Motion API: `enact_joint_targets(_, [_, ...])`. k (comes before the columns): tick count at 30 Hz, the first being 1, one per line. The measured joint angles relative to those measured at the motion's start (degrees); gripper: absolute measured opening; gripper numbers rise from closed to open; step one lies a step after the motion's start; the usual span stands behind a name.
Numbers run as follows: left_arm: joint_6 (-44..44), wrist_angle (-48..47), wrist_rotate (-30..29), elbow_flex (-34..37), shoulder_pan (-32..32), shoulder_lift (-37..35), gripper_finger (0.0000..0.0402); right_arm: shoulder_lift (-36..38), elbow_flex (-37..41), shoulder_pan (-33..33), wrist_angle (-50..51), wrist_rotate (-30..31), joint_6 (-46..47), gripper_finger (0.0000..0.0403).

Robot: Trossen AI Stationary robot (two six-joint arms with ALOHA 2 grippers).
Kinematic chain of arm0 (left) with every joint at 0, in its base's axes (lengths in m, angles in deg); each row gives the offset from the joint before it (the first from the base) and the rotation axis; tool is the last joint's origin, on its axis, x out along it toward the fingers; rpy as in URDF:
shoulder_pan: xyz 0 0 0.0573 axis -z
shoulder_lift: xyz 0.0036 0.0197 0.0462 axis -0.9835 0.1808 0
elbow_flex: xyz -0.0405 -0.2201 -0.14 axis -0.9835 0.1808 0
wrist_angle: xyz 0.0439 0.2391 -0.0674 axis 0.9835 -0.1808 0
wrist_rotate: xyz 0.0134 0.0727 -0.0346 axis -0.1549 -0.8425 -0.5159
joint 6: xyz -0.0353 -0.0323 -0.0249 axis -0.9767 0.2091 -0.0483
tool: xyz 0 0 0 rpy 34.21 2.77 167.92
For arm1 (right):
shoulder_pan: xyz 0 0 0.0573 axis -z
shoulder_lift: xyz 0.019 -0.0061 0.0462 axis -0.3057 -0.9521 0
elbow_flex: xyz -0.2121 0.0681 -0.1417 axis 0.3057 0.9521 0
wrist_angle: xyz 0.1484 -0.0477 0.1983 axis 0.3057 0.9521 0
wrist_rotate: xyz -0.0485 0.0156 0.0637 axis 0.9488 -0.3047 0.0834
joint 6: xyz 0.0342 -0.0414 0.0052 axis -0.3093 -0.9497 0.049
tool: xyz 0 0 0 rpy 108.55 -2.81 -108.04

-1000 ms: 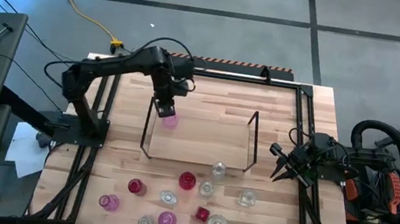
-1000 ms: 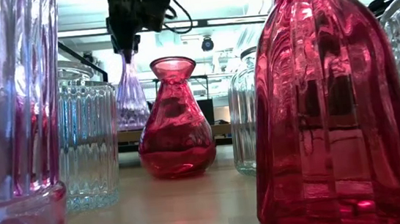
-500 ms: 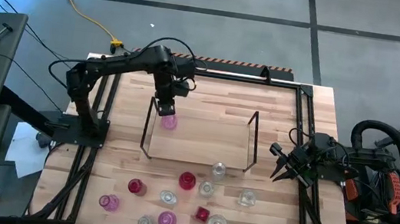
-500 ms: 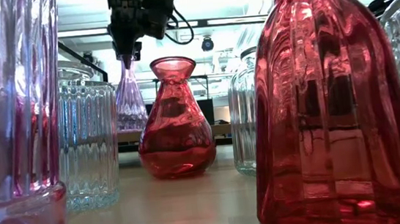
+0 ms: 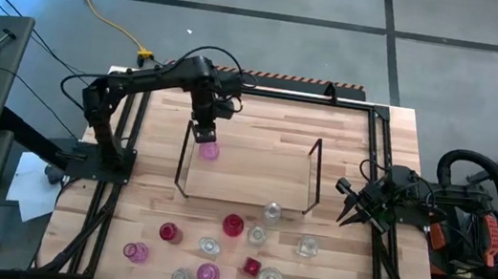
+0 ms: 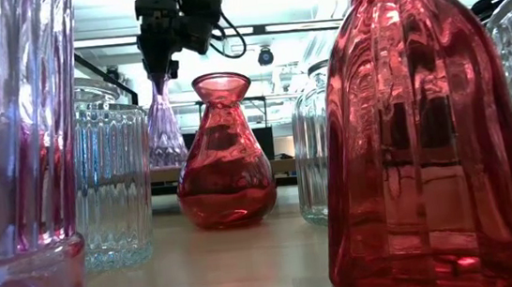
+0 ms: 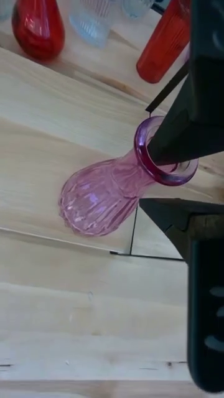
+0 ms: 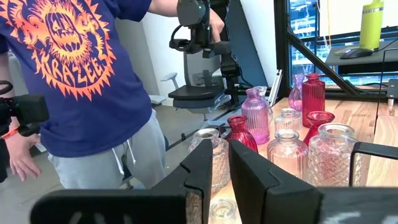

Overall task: Sort vases onto shelf
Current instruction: Put the pink vase on the shelf, then put the red vase on the shelf

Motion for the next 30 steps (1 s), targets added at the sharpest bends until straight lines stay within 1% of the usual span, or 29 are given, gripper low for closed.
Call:
enact_joint_targets(8, [-0.6,-0.2,0.0,0.1,0.0,-2.4,0.0107,0.0,0.0,0.0,0.0,0.0,0.0,0.0048])
enact_joint_targets(16, [-1.9,-0.2,0.0,0.1,0.2,-4.1,0.0109,0.0,0.0,0.0,0.0,0.0,0.0,0.0048])
enact_joint_targets(21, [-2.7,-0.1,-2.6,0.1,0.3,-5.9,0.0109,0.0,0.0,0.0,0.0,0.0,0.0,0.0048])
enact_joint_targets(23, [-3.8,0.0,-2.6,0.0,0.5,-7.0,0.0109,0.0,0.0,0.0,0.0,0.0,0.0,0.0048])
enact_joint_targets(26, [-5.9,0.2,-2.8,-1.5,1.8,-8.4,0.0109,0.0,0.0,0.0,0.0,0.0,0.0,0.0048])
enact_joint_targets(30, [-9.3,0.7,-3.0,-4.9,6.3,-10.2,0.0109,0.0,0.0,0.0,0.0,0.0,0.0,0.0048])
